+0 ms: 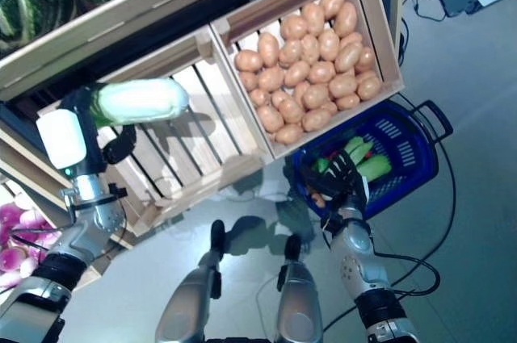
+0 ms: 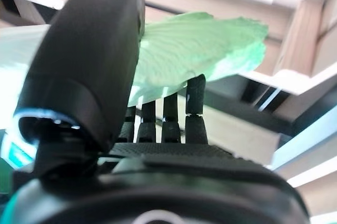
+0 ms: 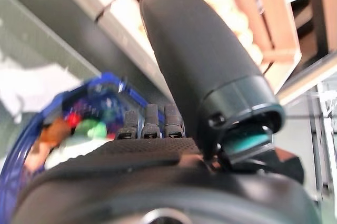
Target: Put vegetables into the basket
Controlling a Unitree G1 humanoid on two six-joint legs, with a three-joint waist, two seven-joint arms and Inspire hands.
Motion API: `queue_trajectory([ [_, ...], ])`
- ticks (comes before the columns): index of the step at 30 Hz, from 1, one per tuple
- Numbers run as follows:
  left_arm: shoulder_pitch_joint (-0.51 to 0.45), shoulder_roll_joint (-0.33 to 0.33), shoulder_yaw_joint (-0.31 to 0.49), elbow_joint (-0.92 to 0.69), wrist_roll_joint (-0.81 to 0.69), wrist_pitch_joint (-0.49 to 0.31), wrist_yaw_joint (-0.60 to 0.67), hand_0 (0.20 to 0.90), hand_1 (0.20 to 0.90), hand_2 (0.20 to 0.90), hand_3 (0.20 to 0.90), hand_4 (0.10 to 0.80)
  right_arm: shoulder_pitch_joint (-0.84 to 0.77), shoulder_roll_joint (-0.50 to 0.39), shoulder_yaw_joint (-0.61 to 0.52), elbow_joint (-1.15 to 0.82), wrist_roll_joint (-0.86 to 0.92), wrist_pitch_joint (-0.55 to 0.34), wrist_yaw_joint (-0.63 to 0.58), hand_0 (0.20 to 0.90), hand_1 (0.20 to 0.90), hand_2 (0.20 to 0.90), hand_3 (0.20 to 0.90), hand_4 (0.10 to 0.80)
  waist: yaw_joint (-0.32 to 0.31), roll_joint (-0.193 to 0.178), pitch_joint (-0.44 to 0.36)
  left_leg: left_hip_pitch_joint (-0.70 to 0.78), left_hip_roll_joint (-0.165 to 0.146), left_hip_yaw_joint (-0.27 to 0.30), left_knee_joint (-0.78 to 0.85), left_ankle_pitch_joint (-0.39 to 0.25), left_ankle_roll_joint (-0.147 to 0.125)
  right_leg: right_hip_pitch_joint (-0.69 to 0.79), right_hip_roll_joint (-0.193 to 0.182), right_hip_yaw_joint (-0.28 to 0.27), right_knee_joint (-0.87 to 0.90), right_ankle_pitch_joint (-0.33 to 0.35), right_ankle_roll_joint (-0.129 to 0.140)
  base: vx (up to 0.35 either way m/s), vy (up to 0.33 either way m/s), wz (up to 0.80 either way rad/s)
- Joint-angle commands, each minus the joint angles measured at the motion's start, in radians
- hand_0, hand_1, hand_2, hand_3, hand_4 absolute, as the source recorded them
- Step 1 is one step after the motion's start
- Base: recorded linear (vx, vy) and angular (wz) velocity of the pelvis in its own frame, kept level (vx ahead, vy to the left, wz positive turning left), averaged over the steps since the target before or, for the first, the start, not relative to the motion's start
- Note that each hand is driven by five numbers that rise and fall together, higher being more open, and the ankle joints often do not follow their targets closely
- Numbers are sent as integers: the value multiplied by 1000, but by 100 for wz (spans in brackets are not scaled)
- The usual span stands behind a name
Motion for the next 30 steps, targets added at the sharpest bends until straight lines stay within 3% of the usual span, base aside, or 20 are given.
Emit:
queue_trajectory([
  [1, 0, -27, 60, -60, -89, -122, -67, 300, 300, 300, 300, 400, 70, 18, -45, -107, -46, -146, 164, 900, 900, 900, 900, 800, 13, -38, -229, 40, -54, 2, -11, -94, 35, 72, 13, -43, -180, 136, -60, 133, -42, 6],
  [8, 78, -73, 19, -162, -32, -68, -173, 300, 300, 300, 300, 400, 125, 17, -17, -178, 12, -173, 378, 900, 900, 900, 900, 800, 24, -47, -287, 102, -42, 2, -8, -116, 34, 143, 11, -43, -212, 145, -58, 125, -42, 6],
  [13, 84, -84, -30, -157, -87, -41, -254, 300, 300, 300, 300, 400, 109, 5, 44, -282, 81, -181, 508, 900, 900, 900, 900, 800, 28, -52, -312, 138, -38, 5, -21, -130, 34, 176, 8, -38, -237, 149, -51, 84, -21, -4],
  [30, 52, -130, -192, -176, -315, 63, -614, 300, 300, 300, 300, 400, -4, 54, 182, -356, 121, -171, 511, 900, 900, 900, 900, 800, 51, -43, -378, 187, -34, -2, -32, -156, 39, 229, -1, -28, -269, 152, -39, 46, -14, -1],
])
